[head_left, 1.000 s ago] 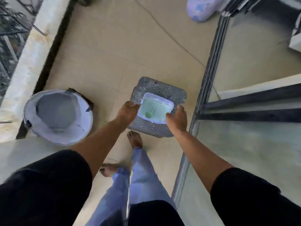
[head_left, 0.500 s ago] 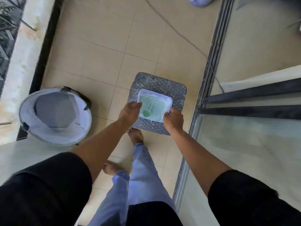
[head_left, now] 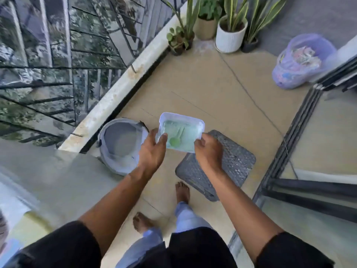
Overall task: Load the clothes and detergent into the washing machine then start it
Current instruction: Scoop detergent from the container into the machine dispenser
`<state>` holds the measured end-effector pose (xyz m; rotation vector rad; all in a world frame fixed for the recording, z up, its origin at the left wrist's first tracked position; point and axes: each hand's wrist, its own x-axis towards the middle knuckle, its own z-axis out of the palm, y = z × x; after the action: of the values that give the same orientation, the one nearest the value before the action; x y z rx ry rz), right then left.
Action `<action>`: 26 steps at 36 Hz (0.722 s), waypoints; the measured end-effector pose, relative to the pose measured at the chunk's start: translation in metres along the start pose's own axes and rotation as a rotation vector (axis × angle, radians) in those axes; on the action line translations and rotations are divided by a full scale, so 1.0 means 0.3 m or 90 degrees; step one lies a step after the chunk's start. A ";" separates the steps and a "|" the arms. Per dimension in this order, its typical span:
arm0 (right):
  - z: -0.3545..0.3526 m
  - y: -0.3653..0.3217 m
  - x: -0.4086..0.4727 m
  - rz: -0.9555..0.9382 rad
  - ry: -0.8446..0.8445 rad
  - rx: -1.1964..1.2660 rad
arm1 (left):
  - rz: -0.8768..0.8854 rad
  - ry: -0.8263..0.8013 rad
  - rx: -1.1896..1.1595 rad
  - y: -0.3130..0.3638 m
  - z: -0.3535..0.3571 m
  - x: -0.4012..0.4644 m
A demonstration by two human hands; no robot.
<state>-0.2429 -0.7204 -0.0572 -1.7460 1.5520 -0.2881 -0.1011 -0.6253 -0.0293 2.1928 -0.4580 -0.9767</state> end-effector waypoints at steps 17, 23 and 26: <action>0.168 -0.759 -0.478 -0.314 -0.151 0.131 | 0.126 0.293 -0.430 -0.208 -0.849 -0.395; 0.311 -0.911 -0.756 -0.348 -0.264 0.193 | 0.076 0.318 -0.628 -0.409 -1.065 -0.549; 0.414 -0.948 -0.883 -0.349 -0.323 0.222 | 0.106 0.343 -0.694 -0.501 -1.157 -0.621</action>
<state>-0.0148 -0.4384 0.1298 -1.7537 0.6096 -0.3272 0.0444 -0.2621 0.1278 1.2847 0.1491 -0.3388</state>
